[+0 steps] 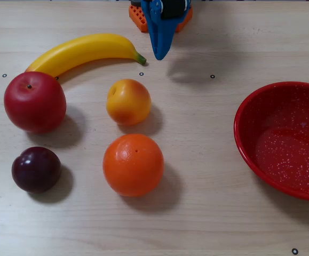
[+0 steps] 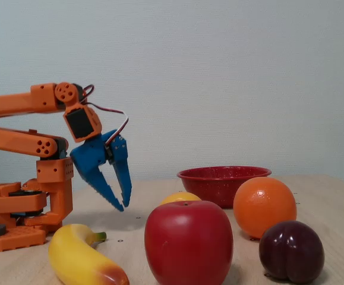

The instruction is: Put peach in the red bowl.

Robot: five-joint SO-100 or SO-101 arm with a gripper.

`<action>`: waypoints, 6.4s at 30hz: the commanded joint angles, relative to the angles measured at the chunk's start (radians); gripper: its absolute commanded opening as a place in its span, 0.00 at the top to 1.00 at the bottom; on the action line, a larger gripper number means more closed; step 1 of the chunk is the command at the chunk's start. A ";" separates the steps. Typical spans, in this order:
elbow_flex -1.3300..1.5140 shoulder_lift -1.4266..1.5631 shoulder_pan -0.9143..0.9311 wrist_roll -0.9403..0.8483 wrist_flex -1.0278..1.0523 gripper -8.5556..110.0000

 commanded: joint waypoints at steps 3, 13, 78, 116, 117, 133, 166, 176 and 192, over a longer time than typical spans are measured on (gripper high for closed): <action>-0.163 -0.077 0.052 -0.075 0.011 0.93; -0.284 -0.213 0.132 -0.187 0.009 0.93; -1.247 -1.192 0.488 -1.442 0.347 0.60; -1.382 -1.086 0.322 -0.558 0.517 0.55; -1.370 -1.080 0.318 -0.518 0.517 0.55; -1.028 -0.997 0.273 -0.152 0.423 0.52; -0.907 -1.143 0.301 -0.002 0.133 0.50; -0.928 -1.226 0.308 0.025 0.086 0.50; -1.003 -1.331 0.295 0.058 0.038 0.50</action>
